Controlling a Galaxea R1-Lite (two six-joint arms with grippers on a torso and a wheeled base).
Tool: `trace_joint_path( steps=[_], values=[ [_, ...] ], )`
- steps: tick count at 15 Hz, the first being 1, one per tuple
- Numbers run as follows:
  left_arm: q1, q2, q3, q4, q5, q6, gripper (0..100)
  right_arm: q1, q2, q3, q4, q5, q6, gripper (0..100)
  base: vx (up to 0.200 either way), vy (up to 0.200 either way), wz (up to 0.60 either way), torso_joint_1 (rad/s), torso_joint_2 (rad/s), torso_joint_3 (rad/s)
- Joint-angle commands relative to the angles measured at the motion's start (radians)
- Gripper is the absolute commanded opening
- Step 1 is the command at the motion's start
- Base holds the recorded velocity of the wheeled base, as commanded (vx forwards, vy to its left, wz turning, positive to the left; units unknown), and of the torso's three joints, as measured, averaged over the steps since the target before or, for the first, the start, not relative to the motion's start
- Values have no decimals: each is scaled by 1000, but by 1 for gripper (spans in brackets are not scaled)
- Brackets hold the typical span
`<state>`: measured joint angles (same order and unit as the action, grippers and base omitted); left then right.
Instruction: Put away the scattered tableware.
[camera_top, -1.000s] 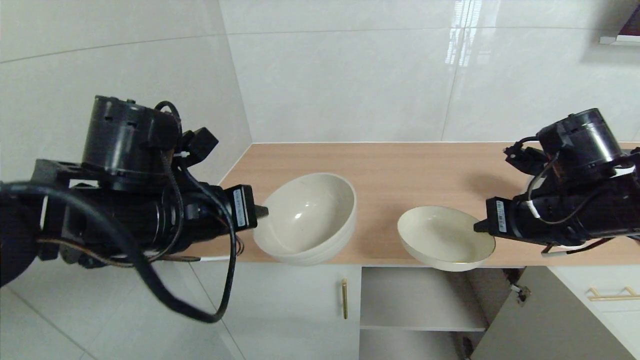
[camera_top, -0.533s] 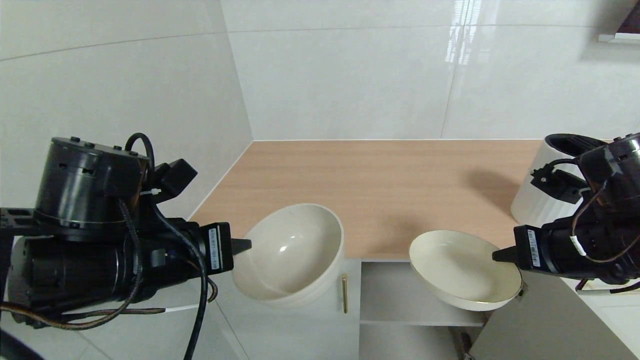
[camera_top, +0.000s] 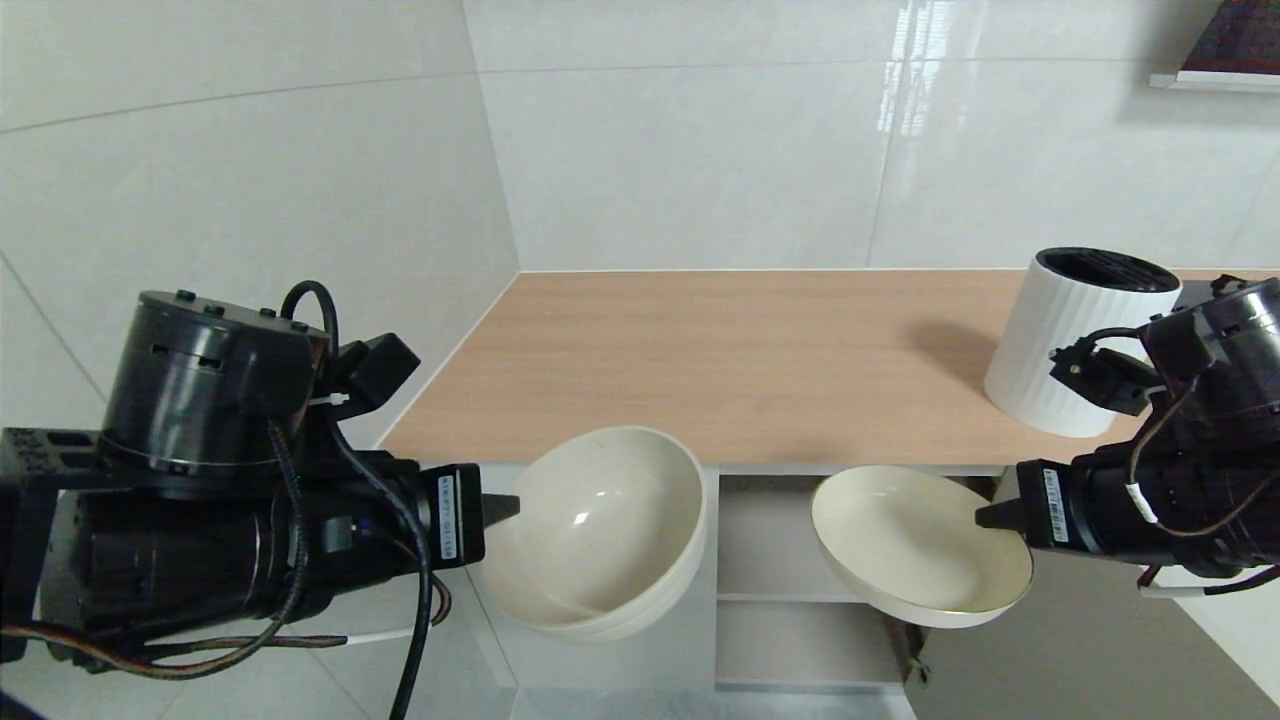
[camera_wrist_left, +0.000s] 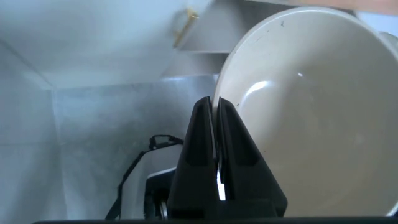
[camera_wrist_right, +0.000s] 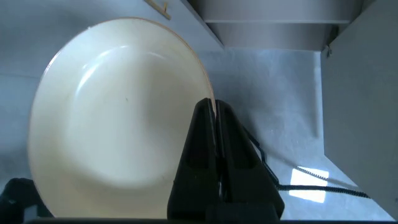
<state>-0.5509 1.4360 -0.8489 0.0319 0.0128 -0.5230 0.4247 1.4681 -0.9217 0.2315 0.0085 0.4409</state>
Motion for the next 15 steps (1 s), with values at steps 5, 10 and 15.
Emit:
trace_joint_path(
  steps=[5,10,15],
  values=[
    [-3,8,1,0,1,0,0,0,18,3,0,-1,-1,0,0,0,0,-145,338,173],
    [-3,8,1,0,3,0,0,0,28,3,0,-4,-2,0,0,0,0,-227,506,276],
    [-3,8,1,0,3,0,0,0,29,3,0,-4,-2,0,0,0,0,-214,495,276]
  ],
)
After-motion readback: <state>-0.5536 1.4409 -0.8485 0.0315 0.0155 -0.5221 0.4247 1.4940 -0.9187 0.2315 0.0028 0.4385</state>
